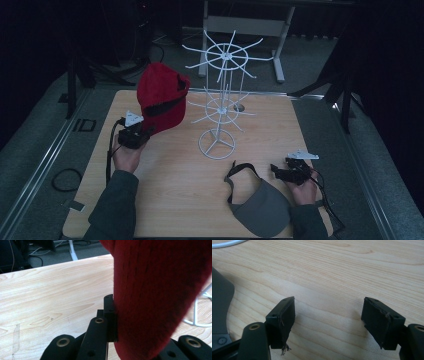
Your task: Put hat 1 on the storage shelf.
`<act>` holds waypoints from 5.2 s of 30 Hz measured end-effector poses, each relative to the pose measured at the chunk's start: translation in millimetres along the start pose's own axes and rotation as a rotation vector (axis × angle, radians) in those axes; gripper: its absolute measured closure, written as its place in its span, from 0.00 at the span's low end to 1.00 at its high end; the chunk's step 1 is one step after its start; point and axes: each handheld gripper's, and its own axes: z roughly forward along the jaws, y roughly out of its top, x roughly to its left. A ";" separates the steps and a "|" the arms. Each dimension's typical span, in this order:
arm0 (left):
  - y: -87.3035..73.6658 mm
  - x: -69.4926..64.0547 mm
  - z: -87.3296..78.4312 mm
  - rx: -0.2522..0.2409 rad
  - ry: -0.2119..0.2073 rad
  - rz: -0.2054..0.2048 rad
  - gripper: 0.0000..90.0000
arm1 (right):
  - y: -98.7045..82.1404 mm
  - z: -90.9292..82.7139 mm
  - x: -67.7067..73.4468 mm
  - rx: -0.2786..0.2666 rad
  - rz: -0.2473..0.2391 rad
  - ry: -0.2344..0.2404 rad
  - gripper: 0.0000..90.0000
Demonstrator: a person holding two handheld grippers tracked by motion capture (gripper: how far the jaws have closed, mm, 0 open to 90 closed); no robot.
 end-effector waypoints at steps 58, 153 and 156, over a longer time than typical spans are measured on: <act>29.6 -7.0 -31.8 -0.102 -0.001 0.008 0.95 | 0.0 0.0 0.0 -0.001 -0.001 0.000 0.30; 74.1 -14.0 -81.3 -0.288 -0.068 -0.016 0.95 | 0.1 0.0 0.1 -0.001 0.001 0.000 0.30; 75.6 -14.9 -82.6 -0.290 -0.073 -0.014 0.95 | 0.1 0.0 0.1 -0.001 0.002 0.000 0.30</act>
